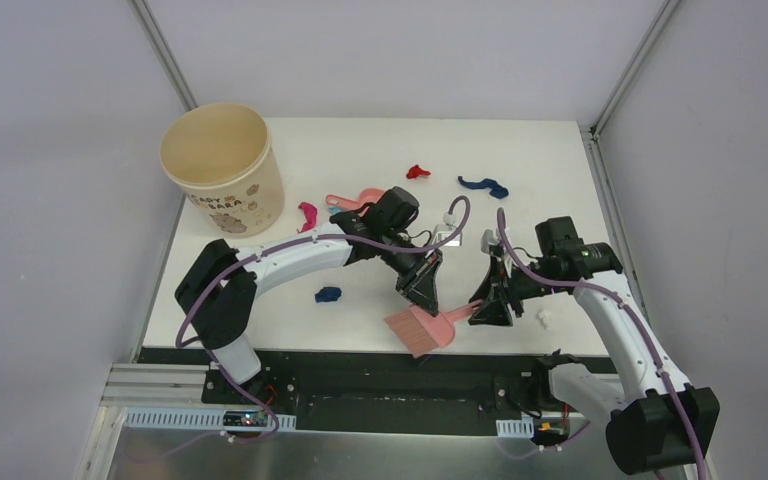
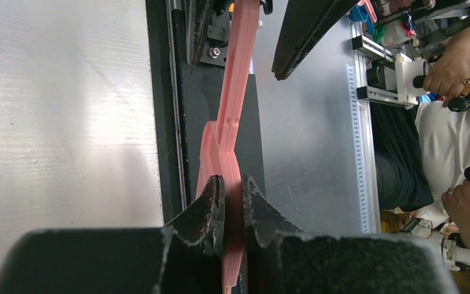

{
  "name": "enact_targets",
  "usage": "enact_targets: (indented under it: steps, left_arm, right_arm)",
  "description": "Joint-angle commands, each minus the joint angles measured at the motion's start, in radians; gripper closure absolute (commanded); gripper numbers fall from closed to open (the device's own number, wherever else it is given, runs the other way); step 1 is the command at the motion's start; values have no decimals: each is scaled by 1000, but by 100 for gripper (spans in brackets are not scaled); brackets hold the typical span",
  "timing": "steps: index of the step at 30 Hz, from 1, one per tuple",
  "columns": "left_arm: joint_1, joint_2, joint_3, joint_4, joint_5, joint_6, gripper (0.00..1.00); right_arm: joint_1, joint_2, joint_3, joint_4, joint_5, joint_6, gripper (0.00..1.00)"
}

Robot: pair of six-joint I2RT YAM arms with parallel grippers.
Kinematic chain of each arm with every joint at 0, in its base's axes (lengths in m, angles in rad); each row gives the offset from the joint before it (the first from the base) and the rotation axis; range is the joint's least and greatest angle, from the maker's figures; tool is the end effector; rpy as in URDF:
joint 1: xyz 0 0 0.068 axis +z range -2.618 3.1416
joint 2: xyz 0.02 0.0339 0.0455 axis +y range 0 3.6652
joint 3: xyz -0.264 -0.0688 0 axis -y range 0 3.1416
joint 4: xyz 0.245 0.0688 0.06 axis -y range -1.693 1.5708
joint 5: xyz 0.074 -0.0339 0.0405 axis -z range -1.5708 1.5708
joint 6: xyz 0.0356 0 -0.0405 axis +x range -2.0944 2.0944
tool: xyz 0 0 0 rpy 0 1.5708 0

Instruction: Sweep away the paper scraps from the table

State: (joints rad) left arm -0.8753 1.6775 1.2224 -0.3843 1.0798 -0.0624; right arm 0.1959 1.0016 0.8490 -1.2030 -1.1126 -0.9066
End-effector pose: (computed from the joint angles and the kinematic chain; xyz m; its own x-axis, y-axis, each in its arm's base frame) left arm 0.2035 -0.2928 0.2546 -0.5221 0.5796 -0.6257 0.7082 -0.1142 -0.6967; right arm 0.1391 0.0602 0.2703 -0.3750 -0.4295 -0.8215 -0.9234 0.0947 0.3719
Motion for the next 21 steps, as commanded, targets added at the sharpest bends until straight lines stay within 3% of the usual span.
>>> enact_targets:
  steps: [1, 9, 21]
  left_arm:
    - [6, 4, 35, 62, 63, -18, 100]
    - [6, 14, 38, 71, 86, -31, 100]
    - [7, 9, 38, 75, 92, -30, 100]
  right_arm:
    - [10, -5, 35, 29, 5, -6, 49]
    - [10, -34, 29, 124, -36, 105, 53]
    - [12, -35, 15, 77, -9, 44, 64]
